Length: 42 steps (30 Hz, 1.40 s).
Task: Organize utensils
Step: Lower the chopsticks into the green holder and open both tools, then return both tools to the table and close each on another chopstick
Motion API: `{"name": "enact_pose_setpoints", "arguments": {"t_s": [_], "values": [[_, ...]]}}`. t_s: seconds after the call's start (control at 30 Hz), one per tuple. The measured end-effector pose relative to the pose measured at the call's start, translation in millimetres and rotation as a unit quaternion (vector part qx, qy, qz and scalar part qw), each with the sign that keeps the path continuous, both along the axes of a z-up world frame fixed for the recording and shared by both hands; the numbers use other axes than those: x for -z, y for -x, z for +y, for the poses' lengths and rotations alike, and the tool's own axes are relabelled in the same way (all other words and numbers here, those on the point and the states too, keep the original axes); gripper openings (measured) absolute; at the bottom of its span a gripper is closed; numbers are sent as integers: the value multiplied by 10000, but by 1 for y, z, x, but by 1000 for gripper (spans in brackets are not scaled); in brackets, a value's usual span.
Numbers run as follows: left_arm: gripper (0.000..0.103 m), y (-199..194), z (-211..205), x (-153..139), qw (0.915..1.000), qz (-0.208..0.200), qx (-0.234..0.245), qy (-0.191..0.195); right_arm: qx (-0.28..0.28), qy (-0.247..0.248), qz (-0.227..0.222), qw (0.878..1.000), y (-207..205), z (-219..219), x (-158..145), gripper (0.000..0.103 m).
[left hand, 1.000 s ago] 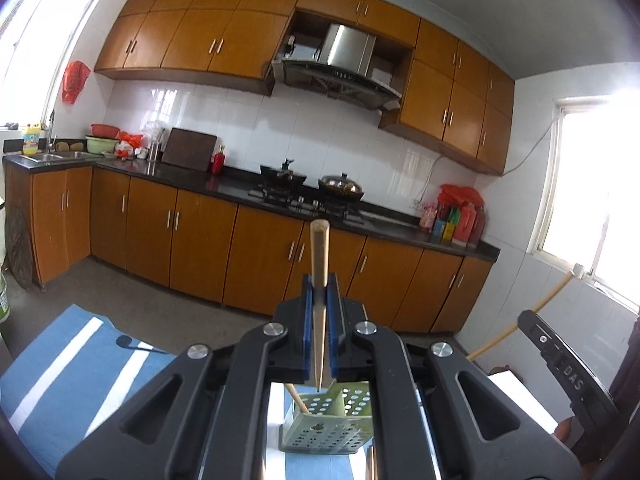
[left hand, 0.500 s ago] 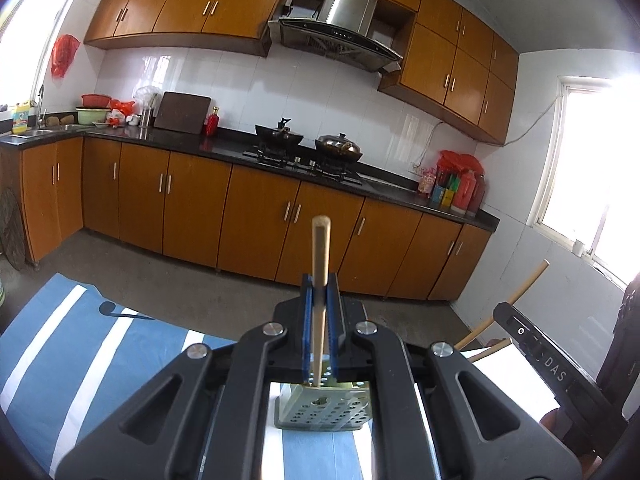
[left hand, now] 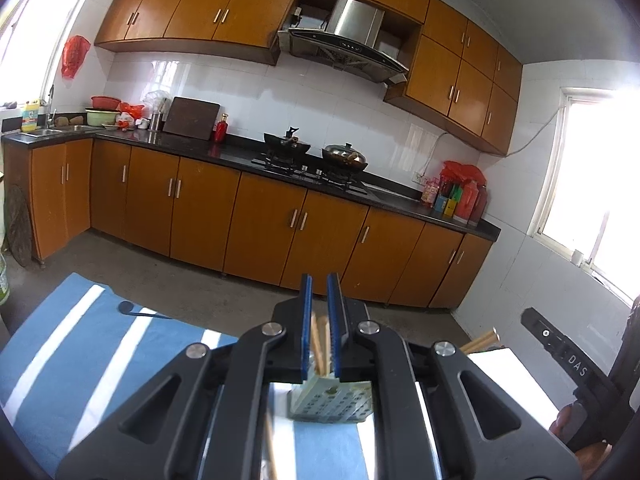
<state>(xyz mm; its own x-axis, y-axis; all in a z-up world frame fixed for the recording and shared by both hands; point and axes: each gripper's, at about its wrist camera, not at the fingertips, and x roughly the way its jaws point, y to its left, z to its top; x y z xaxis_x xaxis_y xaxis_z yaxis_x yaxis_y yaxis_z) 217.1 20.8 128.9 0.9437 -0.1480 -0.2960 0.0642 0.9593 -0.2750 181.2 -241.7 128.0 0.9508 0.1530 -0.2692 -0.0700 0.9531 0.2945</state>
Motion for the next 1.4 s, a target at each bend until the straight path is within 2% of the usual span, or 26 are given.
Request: {"name": "enact_pose_setpoints", "arguments": {"t_s": [0.13,0.23,0.33,0.4,0.53,0.67,0.77,0.93,1.17,1.4], "values": [[17,28,14,15,9996,155,-87,-210,94,190,431,9988,16,-8,30,31],[18,41,22,39,9974,462,-168,-522,67,358,1169,9925,19,-8,72,31],[18,43,34,72,9933,953,-179,-630,-98,478,1911,9804,17,1,121,30],[18,40,41,98,9884,1353,-223,-653,-323,378,2358,9705,17,9,153,25],[18,39,44,142,9788,1924,-192,-682,-547,195,2819,9577,15,25,188,22],[18,42,42,171,9711,2285,-86,-687,-649,301,2962,9524,16,39,202,20],[18,43,41,183,9681,2418,-4,-661,-691,405,3035,9495,14,46,208,20],[18,39,32,185,9661,2497,161,-631,-537,722,2944,9515,15,44,209,9],[18,33,17,197,9606,2687,510,-500,193,702,2947,9528,11,13,211,8],[17,25,-2,213,9529,2869,701,-693,186,864,2887,9533,13,13,211,8]]}}
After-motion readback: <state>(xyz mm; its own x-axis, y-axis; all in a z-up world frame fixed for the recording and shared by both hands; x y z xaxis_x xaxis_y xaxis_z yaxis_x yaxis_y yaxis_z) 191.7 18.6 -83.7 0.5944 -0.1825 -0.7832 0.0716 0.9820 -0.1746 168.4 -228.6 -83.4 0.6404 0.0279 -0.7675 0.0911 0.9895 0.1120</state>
